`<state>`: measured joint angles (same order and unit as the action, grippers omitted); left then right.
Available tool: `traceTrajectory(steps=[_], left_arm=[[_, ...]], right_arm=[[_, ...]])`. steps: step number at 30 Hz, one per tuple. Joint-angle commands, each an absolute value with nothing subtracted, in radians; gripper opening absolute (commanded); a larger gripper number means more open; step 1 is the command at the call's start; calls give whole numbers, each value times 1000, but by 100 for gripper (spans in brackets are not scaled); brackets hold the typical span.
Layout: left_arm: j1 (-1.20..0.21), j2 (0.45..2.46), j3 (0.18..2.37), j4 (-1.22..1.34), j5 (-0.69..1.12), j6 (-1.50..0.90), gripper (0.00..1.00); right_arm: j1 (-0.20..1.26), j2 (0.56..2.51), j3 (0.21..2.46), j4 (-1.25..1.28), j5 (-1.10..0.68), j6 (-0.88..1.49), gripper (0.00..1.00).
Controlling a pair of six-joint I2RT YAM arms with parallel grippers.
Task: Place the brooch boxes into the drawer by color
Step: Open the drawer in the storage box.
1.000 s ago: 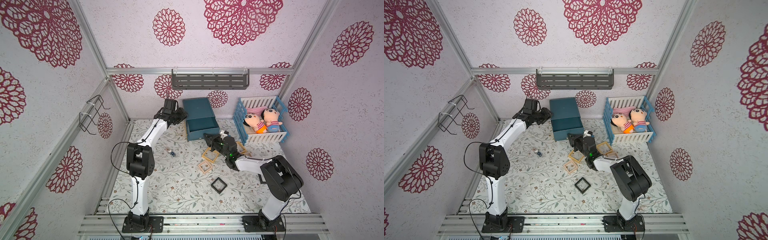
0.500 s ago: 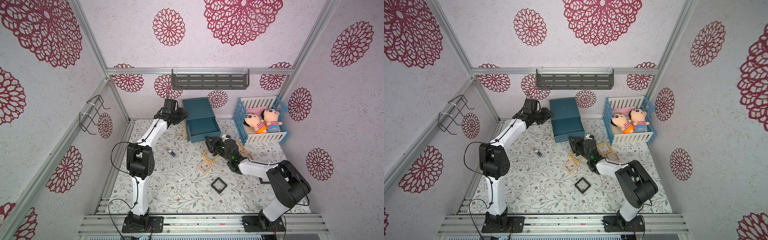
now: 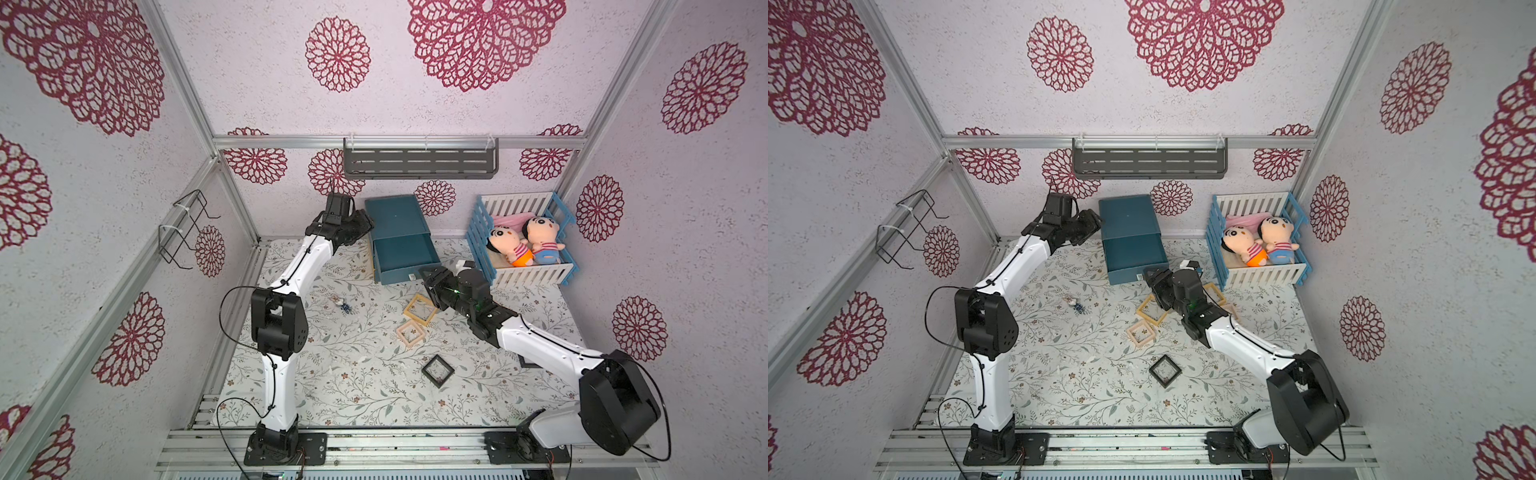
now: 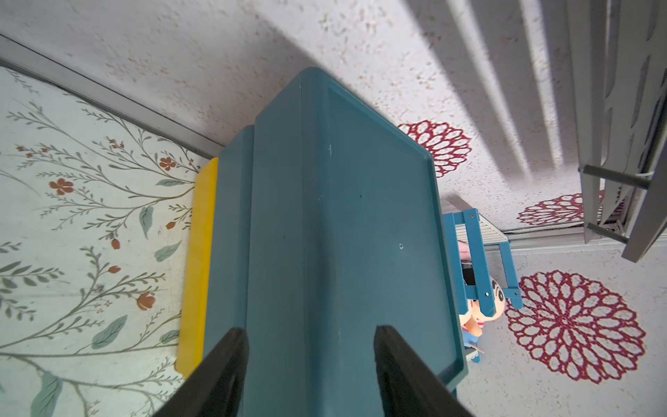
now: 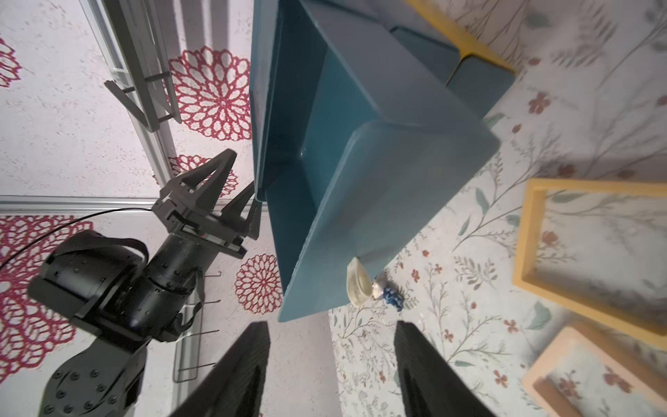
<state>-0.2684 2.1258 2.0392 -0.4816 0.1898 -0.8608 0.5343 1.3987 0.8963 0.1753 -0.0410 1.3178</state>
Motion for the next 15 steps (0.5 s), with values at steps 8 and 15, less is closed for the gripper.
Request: traceTrajectory(steps=[8, 15], left_arm=[[-291, 1866, 1839, -467, 33, -819, 61], [-325, 1713, 1658, -468, -40, -790, 58]], right_arm=[[528, 1281, 889, -153, 153, 981, 54], [528, 1299, 829, -149, 162, 926, 51]])
